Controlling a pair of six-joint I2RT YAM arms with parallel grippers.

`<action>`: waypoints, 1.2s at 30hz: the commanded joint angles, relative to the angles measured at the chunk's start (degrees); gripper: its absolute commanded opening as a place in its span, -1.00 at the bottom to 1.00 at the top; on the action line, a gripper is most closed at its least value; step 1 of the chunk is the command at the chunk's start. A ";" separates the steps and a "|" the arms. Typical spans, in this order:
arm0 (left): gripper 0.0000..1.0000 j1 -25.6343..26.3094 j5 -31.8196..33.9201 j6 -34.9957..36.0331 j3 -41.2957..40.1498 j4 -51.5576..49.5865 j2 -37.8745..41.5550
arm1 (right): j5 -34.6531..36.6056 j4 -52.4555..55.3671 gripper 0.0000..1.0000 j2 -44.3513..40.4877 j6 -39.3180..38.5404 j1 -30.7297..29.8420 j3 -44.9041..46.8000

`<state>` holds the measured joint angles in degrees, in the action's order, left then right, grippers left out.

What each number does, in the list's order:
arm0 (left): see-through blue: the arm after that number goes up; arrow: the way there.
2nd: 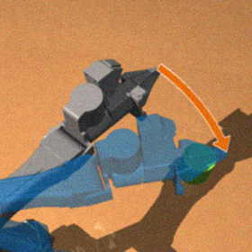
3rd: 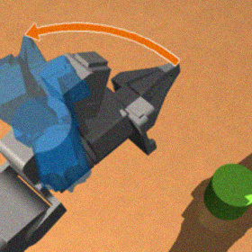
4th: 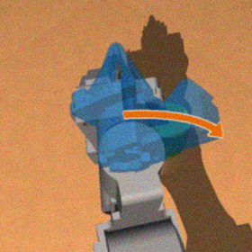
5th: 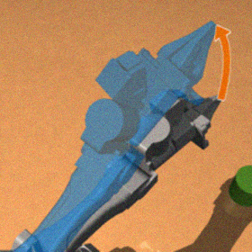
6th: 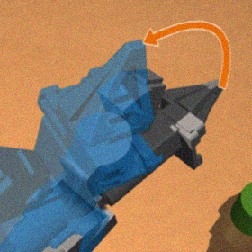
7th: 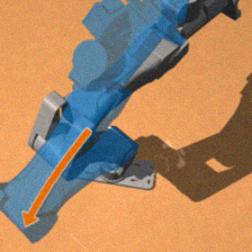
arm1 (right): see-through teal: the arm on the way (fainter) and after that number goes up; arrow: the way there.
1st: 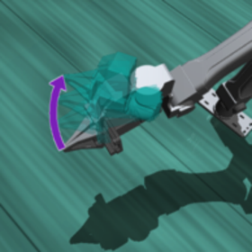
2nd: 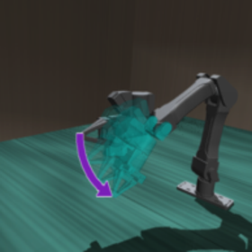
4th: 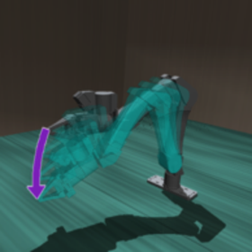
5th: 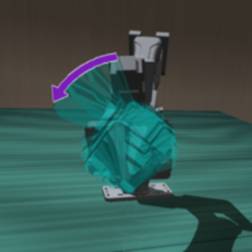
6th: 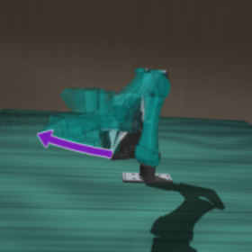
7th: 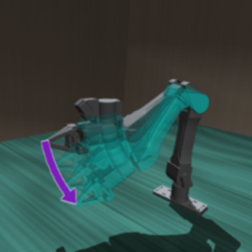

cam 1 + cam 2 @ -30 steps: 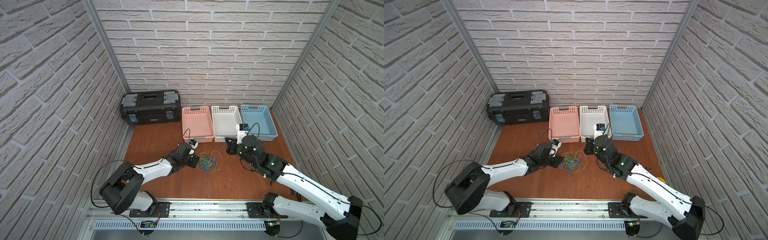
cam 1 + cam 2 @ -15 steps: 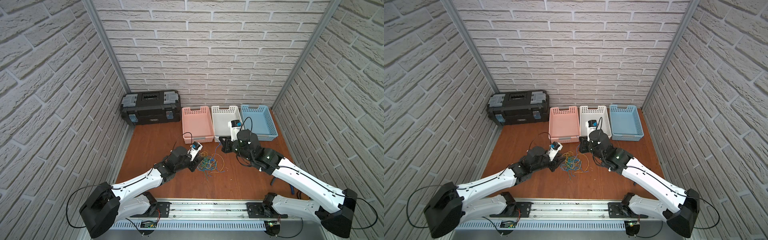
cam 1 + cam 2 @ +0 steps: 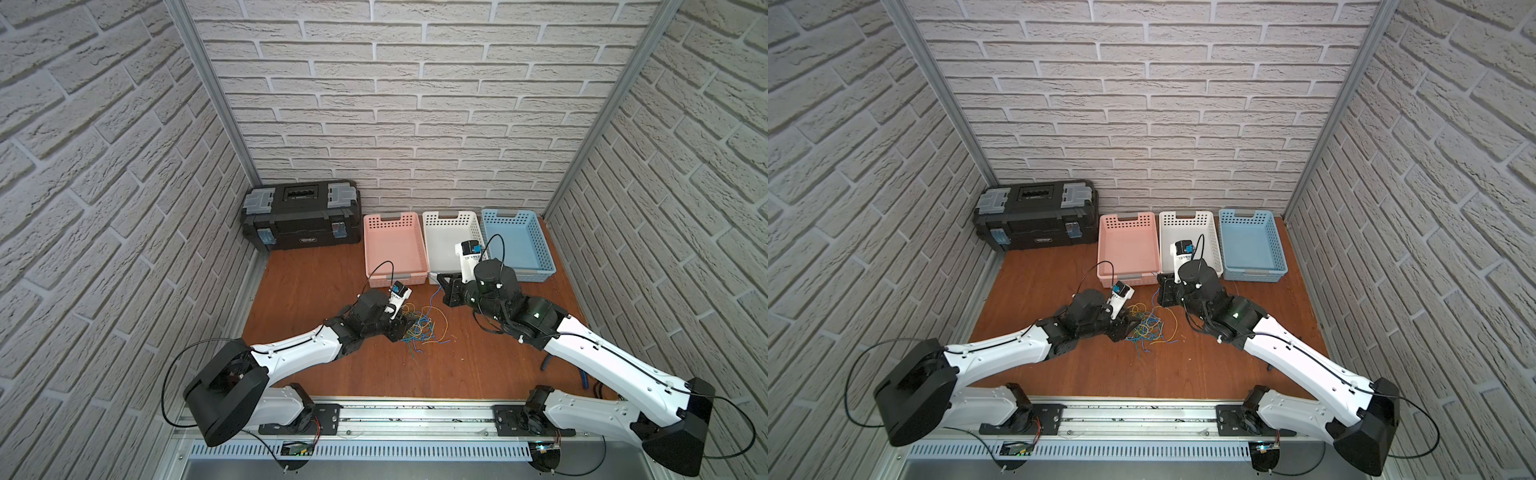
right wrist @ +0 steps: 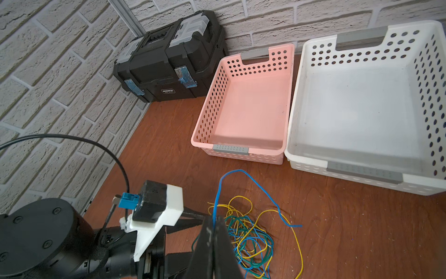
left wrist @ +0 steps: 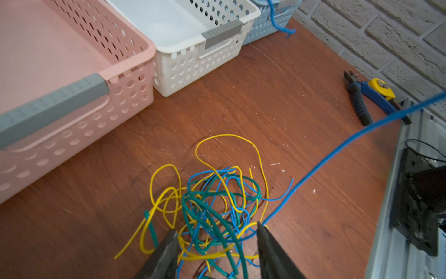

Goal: Untangle and sort cables by color
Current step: Untie the cable.

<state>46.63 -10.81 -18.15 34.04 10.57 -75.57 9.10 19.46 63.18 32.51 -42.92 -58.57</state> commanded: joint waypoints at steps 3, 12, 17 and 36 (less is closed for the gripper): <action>0.08 0.23 1.74 -2.50 4.50 -2.45 -5.37 | -2.65 -4.49 -0.95 -0.25 -1.63 -0.24 1.83; -0.32 -0.09 6.29 -3.45 6.21 -8.10 -9.89 | -0.43 -6.06 -0.95 -7.47 -4.21 -0.24 11.17; -0.72 -1.10 8.23 -3.99 4.39 -7.58 -10.12 | 7.17 -1.08 -0.95 -11.93 -4.40 -0.25 8.27; -0.72 -2.34 10.86 -6.02 3.09 -7.30 -10.30 | 12.26 -4.15 -0.95 -15.36 -4.74 -0.26 4.68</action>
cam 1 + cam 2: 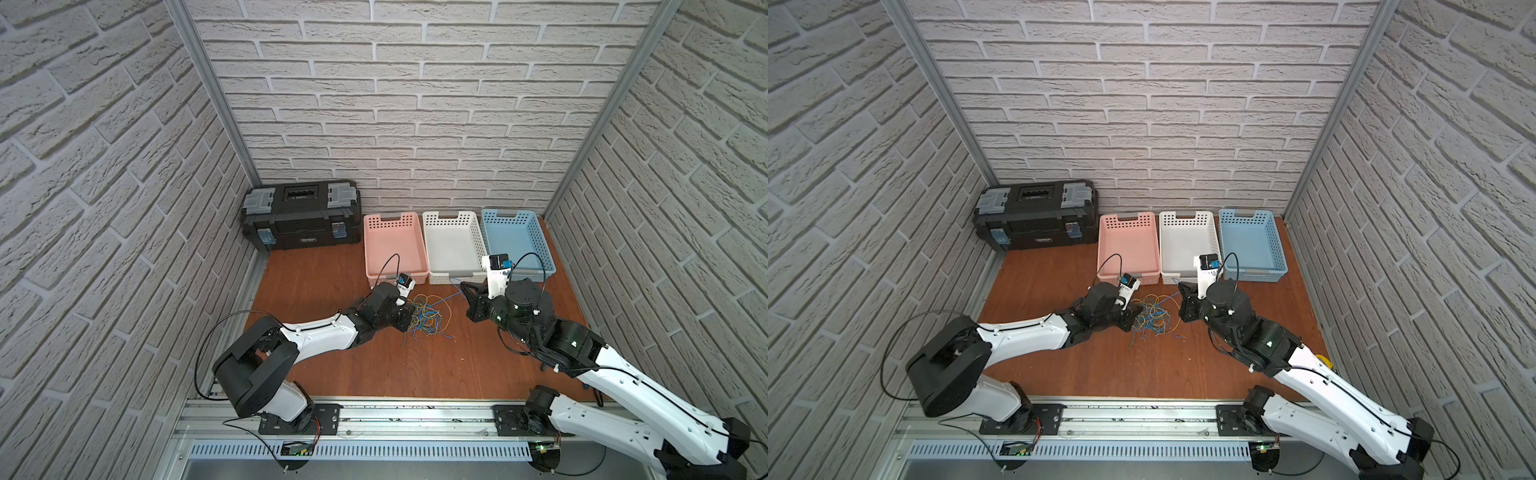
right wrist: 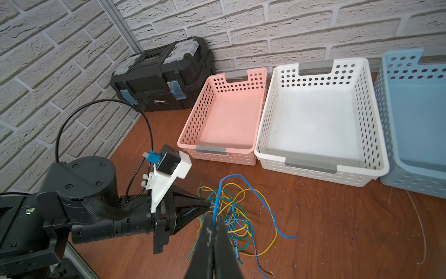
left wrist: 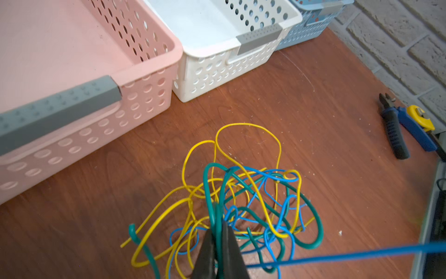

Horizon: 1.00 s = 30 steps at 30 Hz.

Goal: Untangle and sort cables by color
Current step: Untie the cable.

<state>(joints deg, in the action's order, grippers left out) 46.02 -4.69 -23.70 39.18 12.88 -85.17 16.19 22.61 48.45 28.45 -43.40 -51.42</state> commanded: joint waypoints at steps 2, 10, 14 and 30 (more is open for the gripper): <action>-0.64 -1.70 3.77 -0.90 -1.56 -9.97 0.89 | 1.25 -6.56 -0.95 0.53 -0.46 0.24 -0.34; -0.54 -1.92 0.28 -2.02 -0.94 -8.55 5.62 | -3.19 -5.23 -0.95 0.53 1.79 0.24 5.19; -0.64 -3.28 1.42 -1.37 -2.04 -9.22 4.74 | -0.95 -4.71 -0.95 -1.66 1.06 0.22 3.57; -0.38 -4.33 -0.84 -1.70 -5.79 -2.66 6.47 | -4.99 -8.49 -0.95 -1.29 0.56 0.24 -3.34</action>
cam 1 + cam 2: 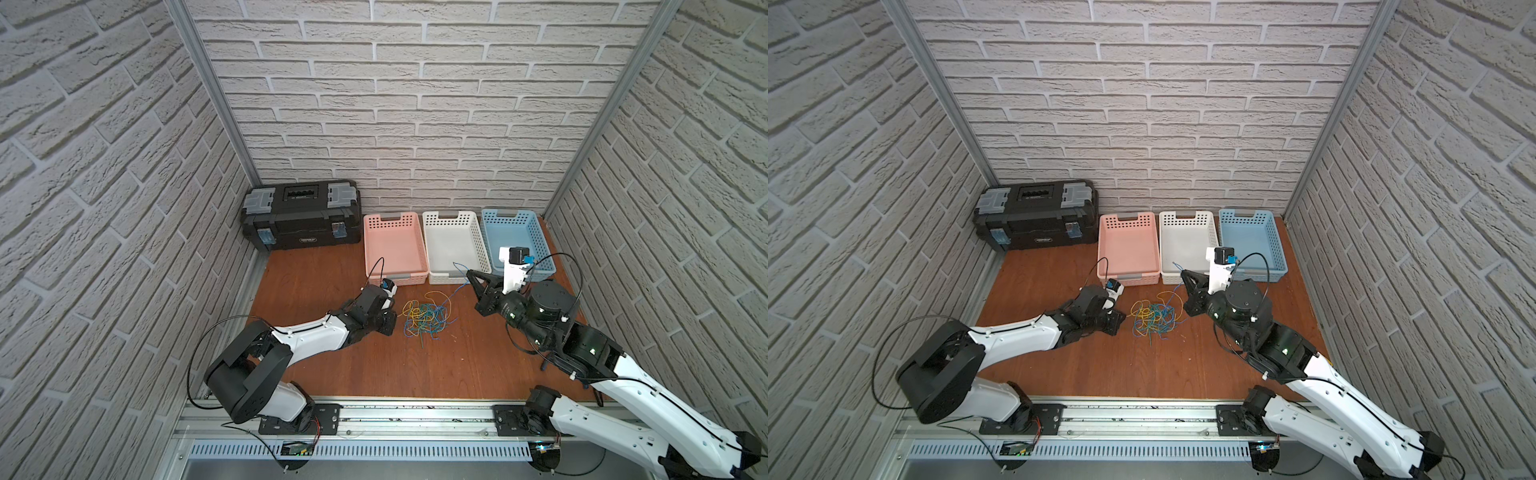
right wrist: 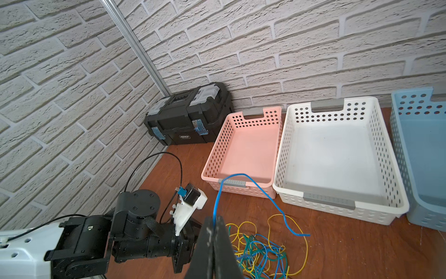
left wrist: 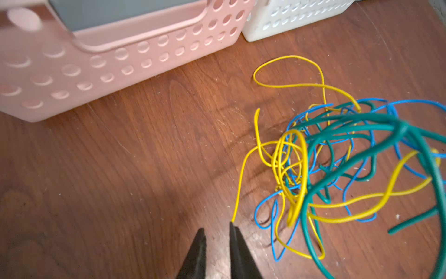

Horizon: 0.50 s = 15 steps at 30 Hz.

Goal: Untangle and sort cables by color
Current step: Untie the cable.

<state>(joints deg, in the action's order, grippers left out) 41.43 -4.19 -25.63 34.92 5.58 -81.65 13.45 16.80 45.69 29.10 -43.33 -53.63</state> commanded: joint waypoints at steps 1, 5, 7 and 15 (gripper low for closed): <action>-0.27 0.69 -2.11 0.89 -2.07 6.15 4.28 | -2.61 -3.11 -0.95 1.72 0.27 0.18 -0.98; -0.02 3.77 -5.44 6.38 -3.42 10.30 6.67 | -2.82 -4.22 -0.95 2.50 0.43 0.18 -1.07; 0.03 5.12 -7.76 11.30 -4.06 11.95 6.76 | -2.69 -3.74 -0.95 2.84 0.23 0.18 -1.23; -0.13 1.32 -12.98 25.66 -0.94 10.39 5.94 | -1.07 -0.57 -0.95 2.03 -0.48 0.12 0.31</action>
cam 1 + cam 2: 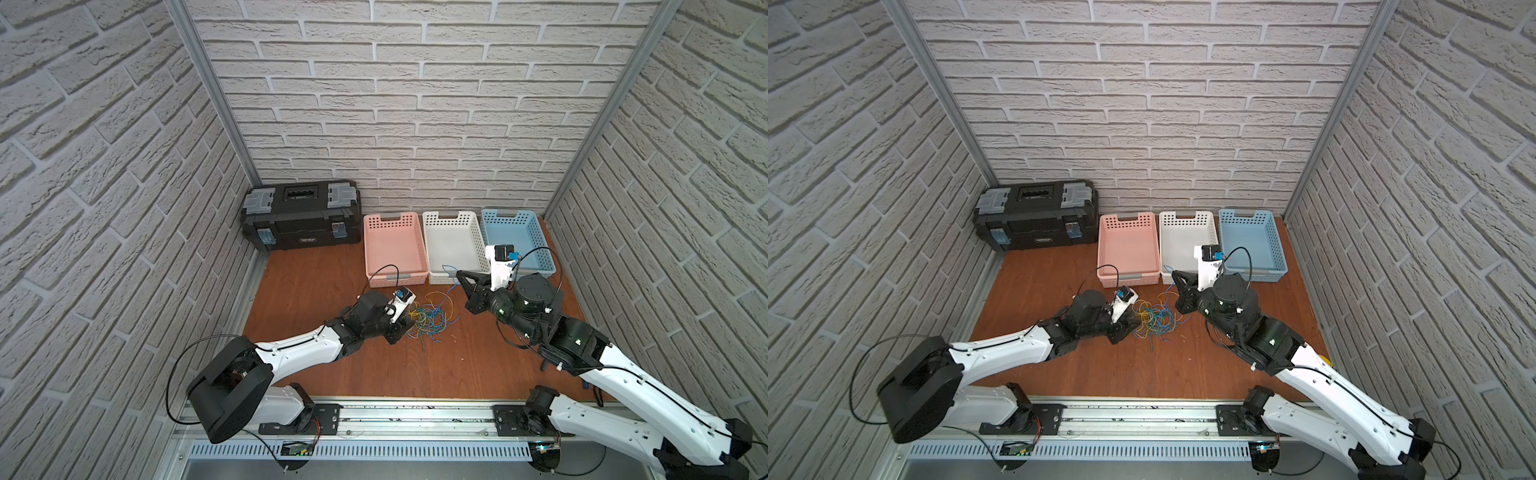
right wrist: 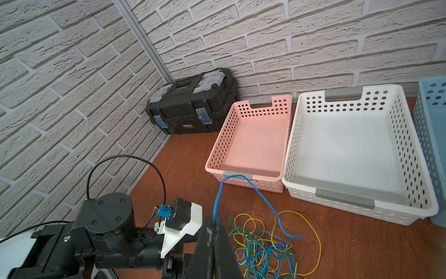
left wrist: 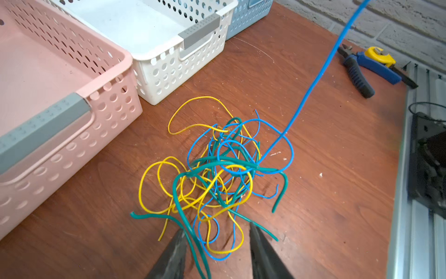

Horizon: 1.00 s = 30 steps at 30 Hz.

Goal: Untangle and sort cables by color
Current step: Untie the cable.

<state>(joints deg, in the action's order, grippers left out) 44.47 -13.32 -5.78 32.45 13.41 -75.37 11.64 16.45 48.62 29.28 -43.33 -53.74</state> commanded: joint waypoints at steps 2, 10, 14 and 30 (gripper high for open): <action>-0.13 -2.49 -7.18 7.27 0.27 6.94 -1.01 | 0.72 1.42 -0.95 -1.11 -1.52 0.18 1.14; -0.15 -1.53 -6.91 24.09 4.94 2.29 -8.00 | 3.68 4.16 -0.95 -4.80 -1.69 0.18 7.72; -0.16 -1.58 -7.25 30.40 6.45 0.44 -8.80 | 5.23 5.65 -0.95 -6.82 -1.00 0.17 9.92; -0.16 -0.61 -6.29 41.78 15.24 -11.71 -15.48 | 7.12 5.97 -0.95 -10.96 -0.28 0.18 14.16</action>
<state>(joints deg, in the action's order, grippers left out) 43.68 -20.56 32.45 45.80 4.49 -89.67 17.17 23.40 38.76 28.71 -43.33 -39.81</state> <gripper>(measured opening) 0.412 0.049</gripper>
